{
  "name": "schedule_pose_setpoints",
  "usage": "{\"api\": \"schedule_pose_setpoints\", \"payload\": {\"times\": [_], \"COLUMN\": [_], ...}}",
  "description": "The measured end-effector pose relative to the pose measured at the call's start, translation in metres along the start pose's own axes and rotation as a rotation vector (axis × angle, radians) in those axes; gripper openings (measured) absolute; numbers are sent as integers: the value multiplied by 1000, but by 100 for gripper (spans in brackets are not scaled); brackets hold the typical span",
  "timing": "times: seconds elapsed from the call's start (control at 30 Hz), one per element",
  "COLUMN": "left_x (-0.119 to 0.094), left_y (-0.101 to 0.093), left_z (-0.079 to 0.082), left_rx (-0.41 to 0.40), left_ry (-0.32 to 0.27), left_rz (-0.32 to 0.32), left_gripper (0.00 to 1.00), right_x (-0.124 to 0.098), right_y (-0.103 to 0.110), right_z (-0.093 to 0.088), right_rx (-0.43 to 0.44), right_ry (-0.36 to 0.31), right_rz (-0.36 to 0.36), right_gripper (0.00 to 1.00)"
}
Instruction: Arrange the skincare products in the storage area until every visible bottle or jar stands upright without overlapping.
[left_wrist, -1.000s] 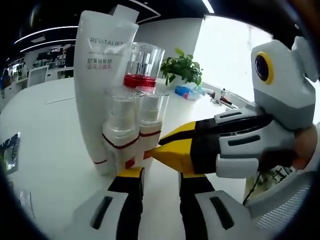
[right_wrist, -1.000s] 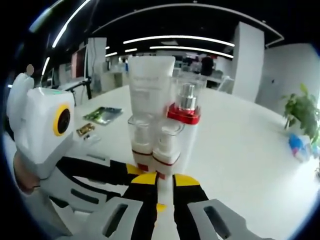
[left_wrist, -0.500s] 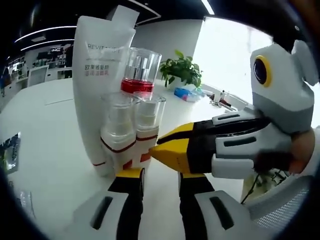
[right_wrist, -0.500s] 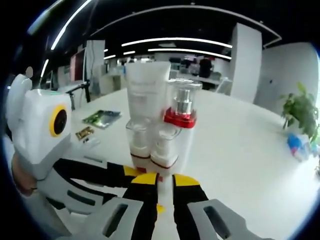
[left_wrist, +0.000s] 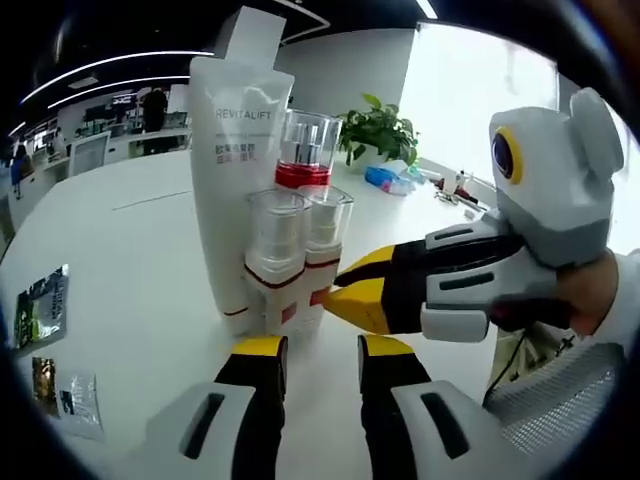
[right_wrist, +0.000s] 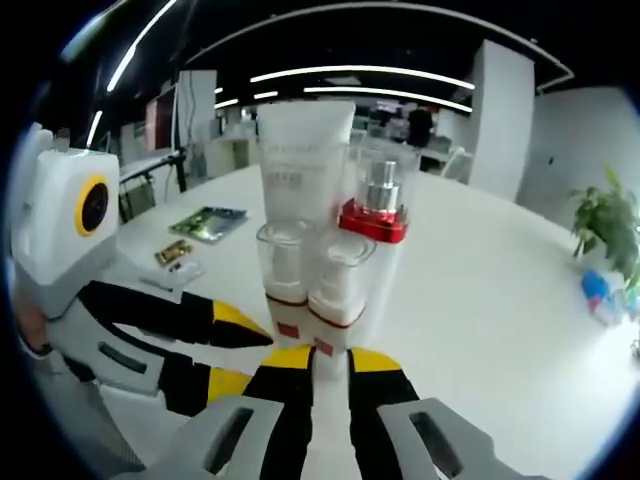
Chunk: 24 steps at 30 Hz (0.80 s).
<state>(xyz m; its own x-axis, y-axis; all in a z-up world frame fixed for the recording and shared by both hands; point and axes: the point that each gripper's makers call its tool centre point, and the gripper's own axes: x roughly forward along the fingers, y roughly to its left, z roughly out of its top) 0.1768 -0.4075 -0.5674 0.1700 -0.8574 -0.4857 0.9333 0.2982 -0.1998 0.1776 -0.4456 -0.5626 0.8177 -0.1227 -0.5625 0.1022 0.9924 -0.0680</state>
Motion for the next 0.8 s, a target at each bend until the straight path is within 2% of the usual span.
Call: {"api": "schedule_pose_setpoints", "payload": {"times": [0.2, 0.43, 0.8], "left_x": [1, 3, 7], "left_y": [15, 11, 12], "left_z": [4, 7, 5], "left_rx": [-18, -7, -20], "left_ry": [-22, -40, -31], "left_rz": [44, 41, 34], "left_gripper": [22, 14, 14], "right_x": [0, 0, 0], "right_y": [-1, -2, -5], "right_z": [-2, -2, -2], "right_rx": [-2, -1, 3], "right_ry": [9, 11, 12], "right_rz": [2, -3, -12], "right_gripper": [4, 4, 3]}}
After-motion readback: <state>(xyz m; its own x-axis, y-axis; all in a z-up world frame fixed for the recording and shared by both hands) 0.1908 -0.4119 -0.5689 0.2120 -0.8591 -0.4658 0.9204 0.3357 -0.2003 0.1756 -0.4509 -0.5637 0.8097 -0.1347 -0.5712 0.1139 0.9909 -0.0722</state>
